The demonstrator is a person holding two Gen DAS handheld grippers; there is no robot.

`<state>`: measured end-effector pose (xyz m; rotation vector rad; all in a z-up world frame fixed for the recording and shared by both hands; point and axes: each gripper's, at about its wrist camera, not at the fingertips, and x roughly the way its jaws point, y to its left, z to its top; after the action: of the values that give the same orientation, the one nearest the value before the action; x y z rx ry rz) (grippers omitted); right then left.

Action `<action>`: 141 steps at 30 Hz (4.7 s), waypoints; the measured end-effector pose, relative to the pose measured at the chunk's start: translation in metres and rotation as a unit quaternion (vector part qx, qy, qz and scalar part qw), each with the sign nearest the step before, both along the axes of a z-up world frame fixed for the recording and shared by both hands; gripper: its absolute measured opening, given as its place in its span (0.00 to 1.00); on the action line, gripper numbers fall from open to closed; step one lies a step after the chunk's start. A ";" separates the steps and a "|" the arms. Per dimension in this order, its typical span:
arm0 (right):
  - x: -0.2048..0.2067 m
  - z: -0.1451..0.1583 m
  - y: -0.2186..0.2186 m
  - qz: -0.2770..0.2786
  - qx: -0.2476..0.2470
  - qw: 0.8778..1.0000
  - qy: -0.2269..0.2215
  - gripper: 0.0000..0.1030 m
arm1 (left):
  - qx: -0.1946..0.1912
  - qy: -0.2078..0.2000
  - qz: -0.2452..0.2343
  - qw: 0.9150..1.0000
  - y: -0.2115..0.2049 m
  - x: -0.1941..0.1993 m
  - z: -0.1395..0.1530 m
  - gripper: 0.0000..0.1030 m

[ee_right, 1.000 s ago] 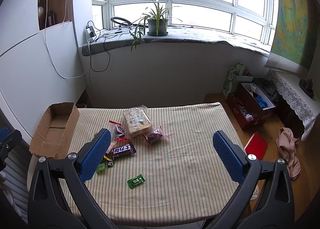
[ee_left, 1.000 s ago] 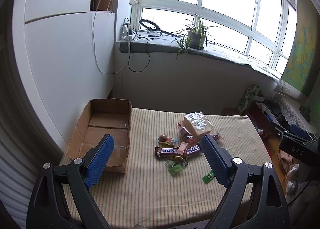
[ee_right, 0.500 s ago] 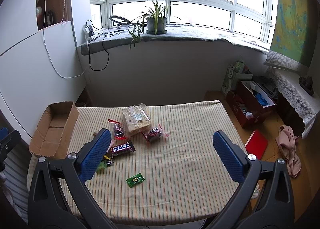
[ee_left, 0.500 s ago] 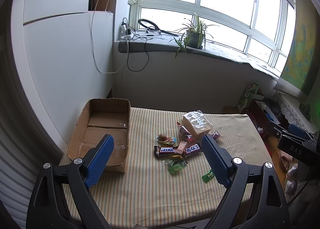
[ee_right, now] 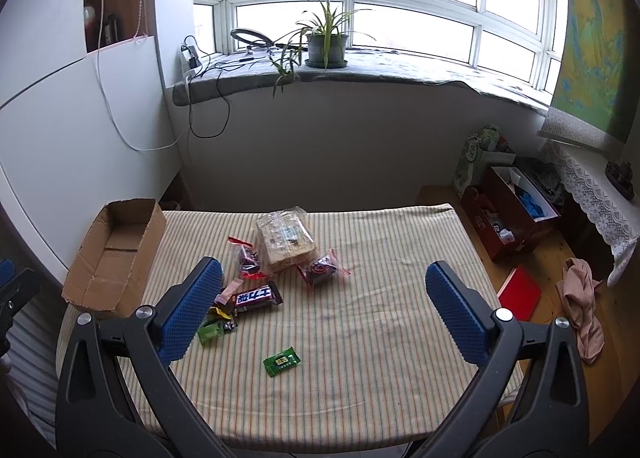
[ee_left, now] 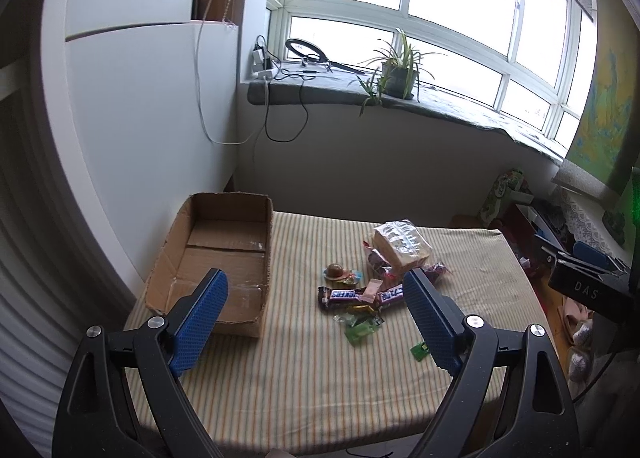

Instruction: Organize snacks

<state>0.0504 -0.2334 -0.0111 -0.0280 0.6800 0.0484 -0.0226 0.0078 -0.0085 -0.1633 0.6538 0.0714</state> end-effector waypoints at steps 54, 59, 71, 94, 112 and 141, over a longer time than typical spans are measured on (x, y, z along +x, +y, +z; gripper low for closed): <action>0.032 -0.158 -0.027 0.027 0.127 0.960 0.249 0.77 | -0.031 0.155 -0.185 0.970 -0.049 0.068 -0.111 0.53; 0.041 -0.183 -0.017 0.030 0.155 0.942 0.296 0.65 | -0.036 0.181 -0.218 0.958 -0.060 0.077 -0.136 0.49; 0.057 -0.219 0.000 0.015 0.207 0.914 0.349 0.46 | -0.055 0.216 -0.237 0.945 -0.058 0.111 -0.172 0.39; 0.093 -0.224 0.049 0.023 0.126 0.933 0.336 0.36 | -0.044 0.238 -0.278 0.930 -0.060 0.137 -0.191 0.28; 0.105 -0.229 0.088 0.064 0.038 0.943 0.324 0.27 | -0.013 0.249 -0.302 0.920 -0.071 0.120 -0.199 0.29; 0.103 -0.230 0.058 0.060 0.064 0.942 0.323 0.17 | 0.066 0.237 -0.355 0.902 -0.068 0.093 -0.198 0.04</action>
<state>0.1531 -0.1750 -0.2408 0.0760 1.3323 0.2260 0.0703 -0.0598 -0.2065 0.2421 1.1586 -0.5653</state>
